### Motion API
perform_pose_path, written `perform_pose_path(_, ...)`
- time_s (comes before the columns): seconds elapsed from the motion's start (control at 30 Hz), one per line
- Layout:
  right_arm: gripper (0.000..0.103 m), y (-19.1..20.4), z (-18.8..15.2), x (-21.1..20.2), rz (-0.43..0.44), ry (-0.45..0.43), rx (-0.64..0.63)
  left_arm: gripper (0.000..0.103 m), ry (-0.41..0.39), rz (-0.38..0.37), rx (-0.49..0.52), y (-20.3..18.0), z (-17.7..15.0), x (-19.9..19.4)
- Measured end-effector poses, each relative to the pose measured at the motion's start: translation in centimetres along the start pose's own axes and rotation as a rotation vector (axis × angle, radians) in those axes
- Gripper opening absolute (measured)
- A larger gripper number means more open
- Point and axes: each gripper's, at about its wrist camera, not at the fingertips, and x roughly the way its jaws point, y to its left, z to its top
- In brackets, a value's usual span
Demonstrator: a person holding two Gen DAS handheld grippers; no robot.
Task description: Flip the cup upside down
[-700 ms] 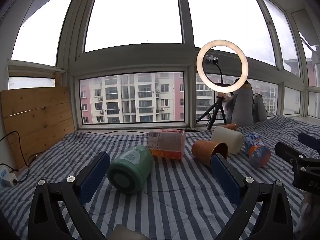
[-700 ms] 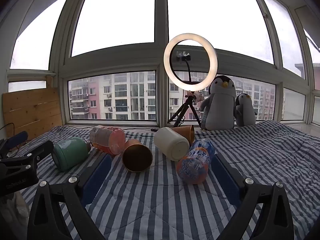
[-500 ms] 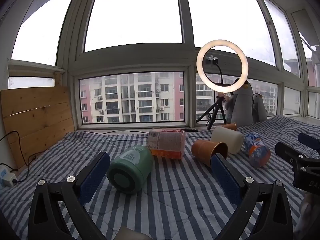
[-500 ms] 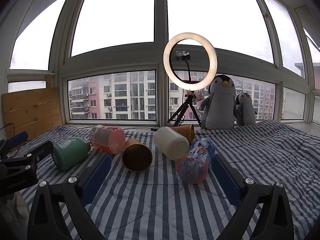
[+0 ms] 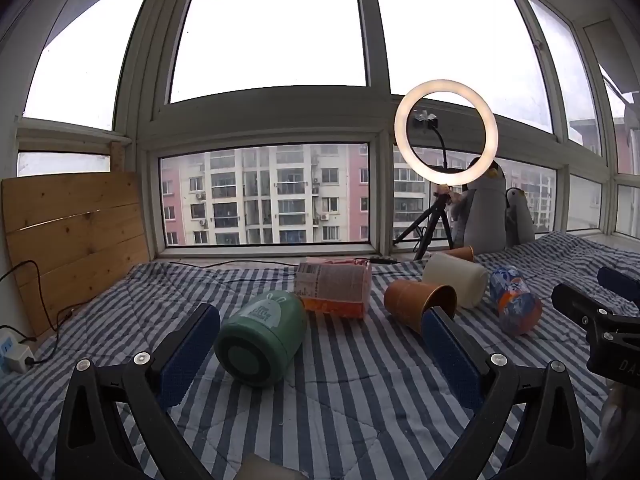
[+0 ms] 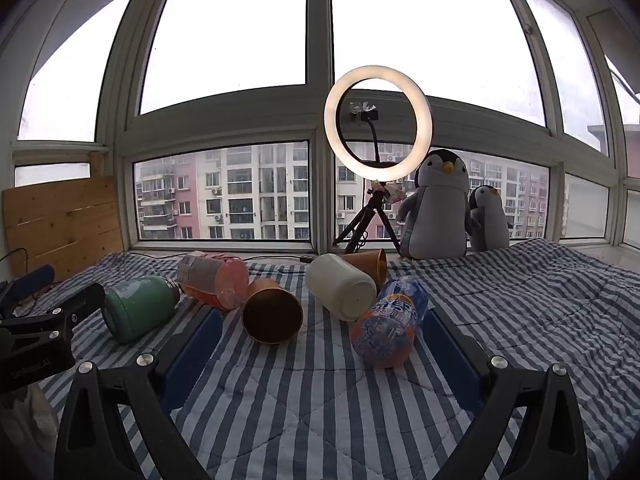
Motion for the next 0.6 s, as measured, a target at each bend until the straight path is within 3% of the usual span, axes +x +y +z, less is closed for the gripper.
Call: perform_pose_path(0.6,0.099,-0.3,-0.22,0.13,0.0,0.001,0.005,0.102,0.007,0.001,0.0,0.08,-0.17,0.13)
